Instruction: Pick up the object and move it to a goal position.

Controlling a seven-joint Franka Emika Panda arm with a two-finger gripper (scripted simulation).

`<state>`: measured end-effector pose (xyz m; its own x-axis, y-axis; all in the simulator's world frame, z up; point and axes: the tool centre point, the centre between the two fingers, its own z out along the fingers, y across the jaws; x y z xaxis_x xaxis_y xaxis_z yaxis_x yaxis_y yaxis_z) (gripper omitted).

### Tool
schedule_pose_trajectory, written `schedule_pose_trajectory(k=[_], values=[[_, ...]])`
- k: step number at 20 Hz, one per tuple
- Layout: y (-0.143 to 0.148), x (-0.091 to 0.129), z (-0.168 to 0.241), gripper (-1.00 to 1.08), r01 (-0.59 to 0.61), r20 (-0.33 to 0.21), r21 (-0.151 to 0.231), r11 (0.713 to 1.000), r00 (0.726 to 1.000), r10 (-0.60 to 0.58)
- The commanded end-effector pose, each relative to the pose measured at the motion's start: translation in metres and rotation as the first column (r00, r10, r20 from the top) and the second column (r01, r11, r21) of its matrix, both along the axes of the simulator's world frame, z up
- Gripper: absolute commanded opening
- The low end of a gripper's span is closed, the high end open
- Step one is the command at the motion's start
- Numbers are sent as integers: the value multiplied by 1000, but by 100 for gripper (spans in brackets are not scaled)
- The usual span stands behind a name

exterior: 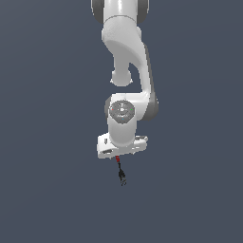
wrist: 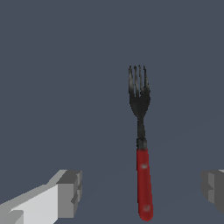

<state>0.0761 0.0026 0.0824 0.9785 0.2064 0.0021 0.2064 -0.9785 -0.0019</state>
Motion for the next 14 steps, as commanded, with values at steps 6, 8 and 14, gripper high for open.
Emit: schedule_pose_trajectory(k=[6, 8, 14], values=[[-14, 12, -23, 100, -40, -1, -2, 999, 999, 40], [-15, 14, -25, 100, -44, -2, -2, 999, 999, 44], [-15, 13, -29, 100, -43, -3, -2, 999, 999, 43]])
